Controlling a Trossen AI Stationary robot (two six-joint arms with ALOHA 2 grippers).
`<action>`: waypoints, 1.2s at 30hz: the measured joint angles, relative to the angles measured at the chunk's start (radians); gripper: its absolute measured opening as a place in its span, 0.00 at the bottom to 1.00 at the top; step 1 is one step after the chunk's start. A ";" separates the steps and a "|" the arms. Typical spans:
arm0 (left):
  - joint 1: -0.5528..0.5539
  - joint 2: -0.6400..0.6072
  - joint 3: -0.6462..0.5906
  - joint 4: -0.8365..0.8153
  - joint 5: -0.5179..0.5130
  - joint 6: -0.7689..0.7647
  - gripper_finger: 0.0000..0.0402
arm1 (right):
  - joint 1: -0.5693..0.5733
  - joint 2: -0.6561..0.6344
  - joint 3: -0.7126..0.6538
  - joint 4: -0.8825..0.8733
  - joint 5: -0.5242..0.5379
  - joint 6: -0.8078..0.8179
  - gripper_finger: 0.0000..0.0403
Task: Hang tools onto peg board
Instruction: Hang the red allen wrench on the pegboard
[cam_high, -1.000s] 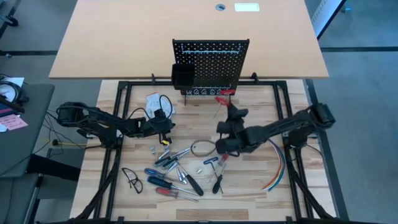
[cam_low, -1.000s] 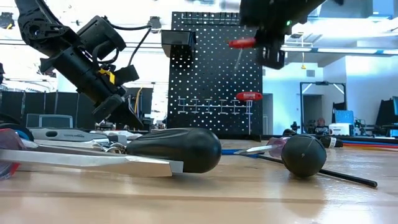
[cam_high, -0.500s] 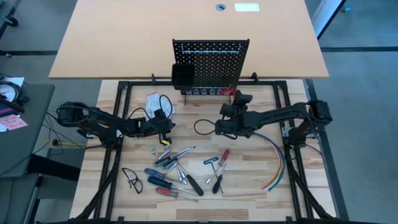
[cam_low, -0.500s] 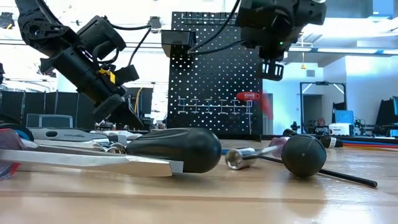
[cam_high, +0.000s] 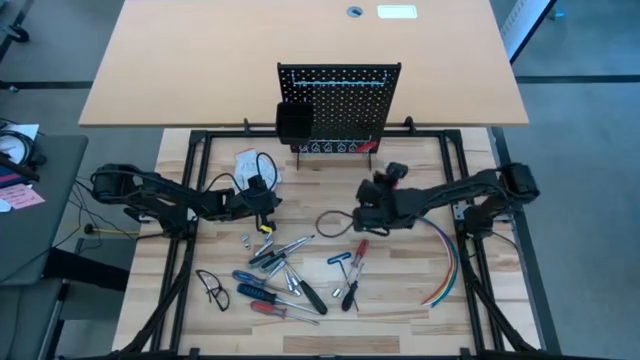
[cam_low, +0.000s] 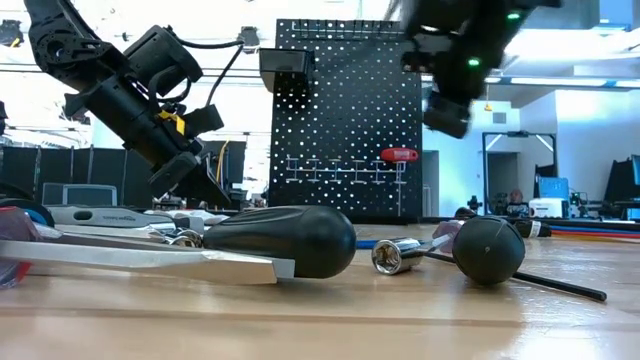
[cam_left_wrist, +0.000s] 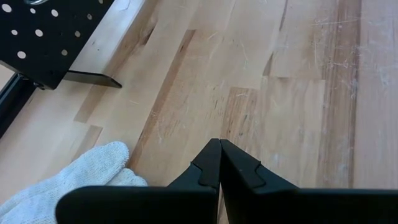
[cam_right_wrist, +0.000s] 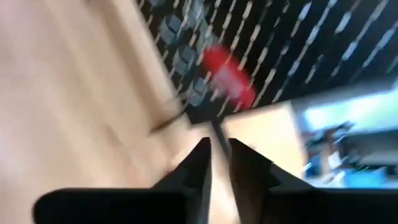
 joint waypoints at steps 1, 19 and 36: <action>0.000 0.000 0.000 0.000 0.000 0.000 0.00 | 0.009 -0.016 -0.024 -0.031 -0.023 0.068 0.20; 0.000 0.000 0.000 0.001 0.001 -0.003 0.00 | -0.277 -0.351 -0.726 0.817 -0.280 0.124 0.80; 0.000 0.000 0.000 0.001 0.001 0.000 0.00 | -0.502 -0.097 -0.767 1.150 -0.572 -0.079 0.58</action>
